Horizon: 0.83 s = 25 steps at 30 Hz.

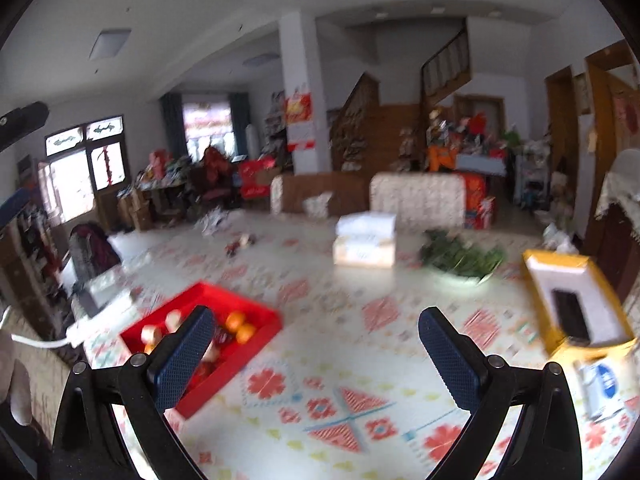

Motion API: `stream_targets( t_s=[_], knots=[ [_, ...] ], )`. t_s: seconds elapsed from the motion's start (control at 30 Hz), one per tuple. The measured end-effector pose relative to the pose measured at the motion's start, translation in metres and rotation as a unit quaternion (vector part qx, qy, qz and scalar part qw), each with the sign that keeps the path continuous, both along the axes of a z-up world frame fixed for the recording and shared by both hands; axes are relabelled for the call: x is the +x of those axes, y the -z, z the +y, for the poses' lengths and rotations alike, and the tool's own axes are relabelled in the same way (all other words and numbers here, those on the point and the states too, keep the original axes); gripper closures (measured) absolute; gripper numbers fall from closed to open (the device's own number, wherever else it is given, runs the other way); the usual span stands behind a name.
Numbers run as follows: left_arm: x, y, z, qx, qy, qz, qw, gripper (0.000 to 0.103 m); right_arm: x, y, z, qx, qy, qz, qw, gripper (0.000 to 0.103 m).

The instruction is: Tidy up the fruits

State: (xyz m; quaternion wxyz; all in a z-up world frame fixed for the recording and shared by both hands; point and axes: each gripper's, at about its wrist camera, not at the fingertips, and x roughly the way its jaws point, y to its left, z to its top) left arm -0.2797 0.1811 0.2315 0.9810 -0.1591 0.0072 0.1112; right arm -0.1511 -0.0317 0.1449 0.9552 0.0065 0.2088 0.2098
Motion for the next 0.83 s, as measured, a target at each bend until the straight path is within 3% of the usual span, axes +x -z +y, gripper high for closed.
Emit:
stream_targets(
  t_s=[0.13,0.23,0.37,0.5,0.83],
  knots=[
    [0.028,0.050,0.010,0.034,-0.039,0.103,0.9933,0.000,0.005,0.036,0.026,-0.021,-0.033,0.041,0.998,0.000],
    [0.052,0.090,0.028,0.025,-0.049,0.193,0.9796,0.000,0.005,0.055,0.043,-0.041,-0.049,0.050,0.997,0.000],
    [0.066,0.121,0.043,0.020,-0.085,0.256,0.9628,0.000,0.010,0.075,0.066,-0.063,-0.076,0.076,0.992,0.000],
    [0.068,0.133,0.056,0.028,-0.111,0.278,0.9539,0.000,0.013,0.092,0.092,-0.090,-0.103,0.095,0.986,0.000],
    [0.087,0.129,0.056,0.048,-0.095,0.289,0.9515,0.000,0.012,0.083,0.117,-0.097,-0.129,0.080,0.984,0.000]
  ],
)
